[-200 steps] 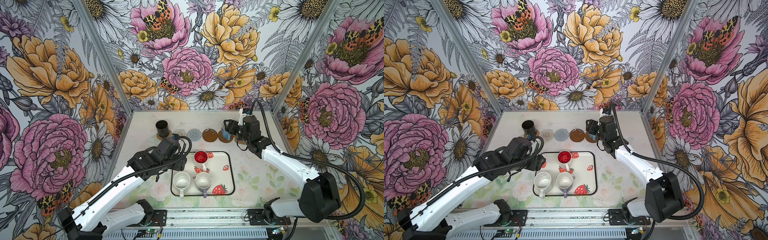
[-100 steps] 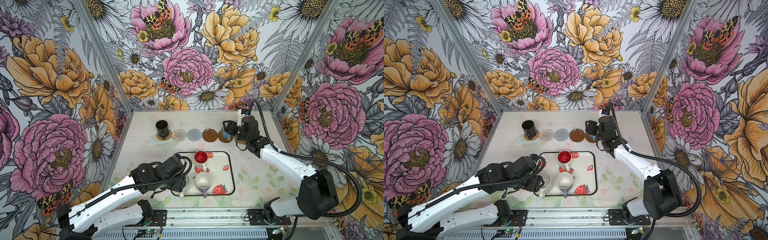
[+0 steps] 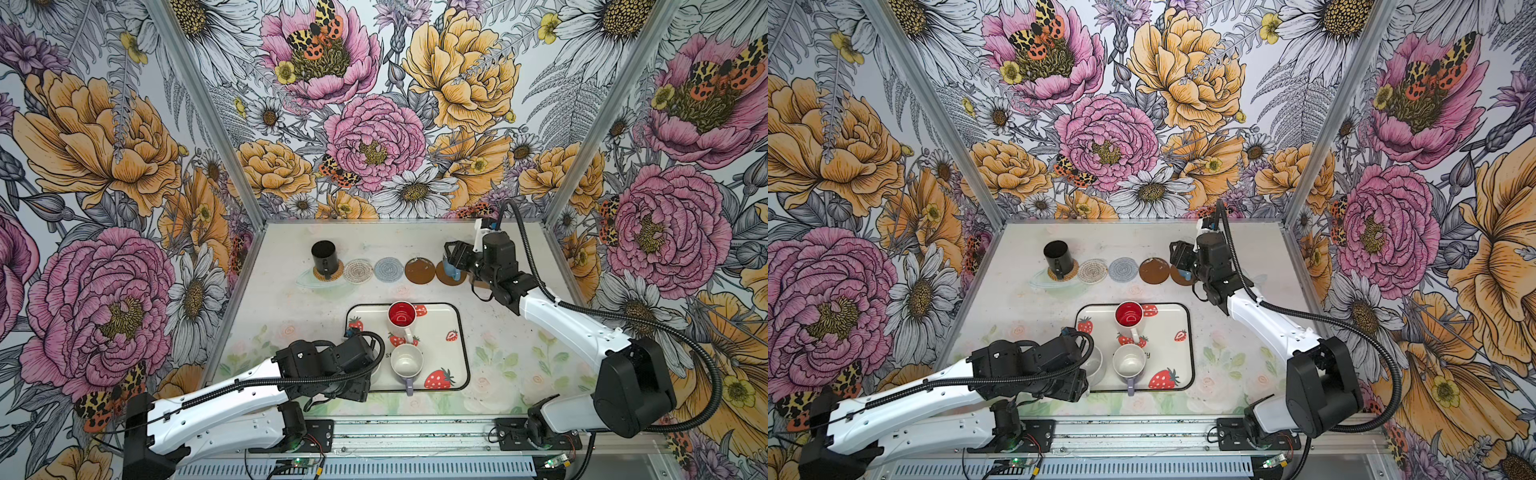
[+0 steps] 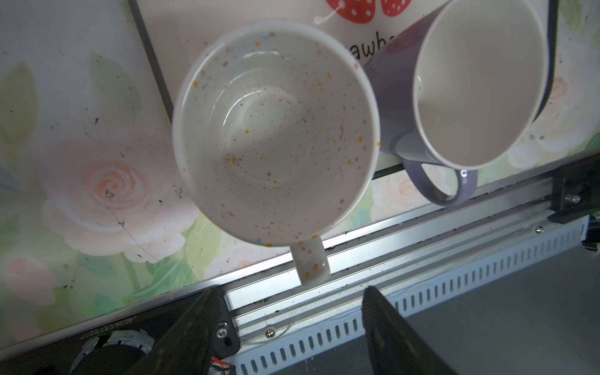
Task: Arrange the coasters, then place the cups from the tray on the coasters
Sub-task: 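Move the left gripper over the speckled white mug on the tray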
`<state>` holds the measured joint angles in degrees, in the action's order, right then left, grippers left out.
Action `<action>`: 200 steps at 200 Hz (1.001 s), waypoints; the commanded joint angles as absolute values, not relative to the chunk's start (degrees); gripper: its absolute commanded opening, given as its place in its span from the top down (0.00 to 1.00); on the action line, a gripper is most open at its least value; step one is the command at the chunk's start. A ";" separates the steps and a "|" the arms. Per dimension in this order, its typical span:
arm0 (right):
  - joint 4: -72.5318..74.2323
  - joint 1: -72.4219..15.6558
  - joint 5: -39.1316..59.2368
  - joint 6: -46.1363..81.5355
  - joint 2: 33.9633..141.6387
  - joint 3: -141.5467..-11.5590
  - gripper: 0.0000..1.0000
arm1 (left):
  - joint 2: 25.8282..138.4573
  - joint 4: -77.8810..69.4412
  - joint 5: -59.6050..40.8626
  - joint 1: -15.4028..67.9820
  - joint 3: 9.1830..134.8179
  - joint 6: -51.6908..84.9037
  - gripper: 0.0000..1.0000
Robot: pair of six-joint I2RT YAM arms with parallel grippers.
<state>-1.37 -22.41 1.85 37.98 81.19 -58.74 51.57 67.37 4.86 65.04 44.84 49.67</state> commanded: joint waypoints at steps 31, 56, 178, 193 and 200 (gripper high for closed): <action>-0.18 -22.15 2.46 38.24 81.74 -59.92 0.34 | 52.45 61.01 7.25 65.41 41.10 53.09 0.29; -0.35 -22.07 2.47 38.20 81.91 -59.94 0.34 | 52.42 57.98 7.55 65.33 39.46 53.60 0.29; -0.44 -22.06 2.64 38.31 82.62 -60.32 0.35 | 55.49 53.91 8.79 65.34 36.87 54.58 0.43; -0.44 -22.06 2.70 38.32 82.70 -60.32 0.35 | 56.15 53.32 8.53 65.29 36.74 54.49 0.45; -0.44 -22.06 2.66 38.32 82.71 -60.30 0.35 | 56.48 53.10 8.46 65.30 36.68 54.42 0.46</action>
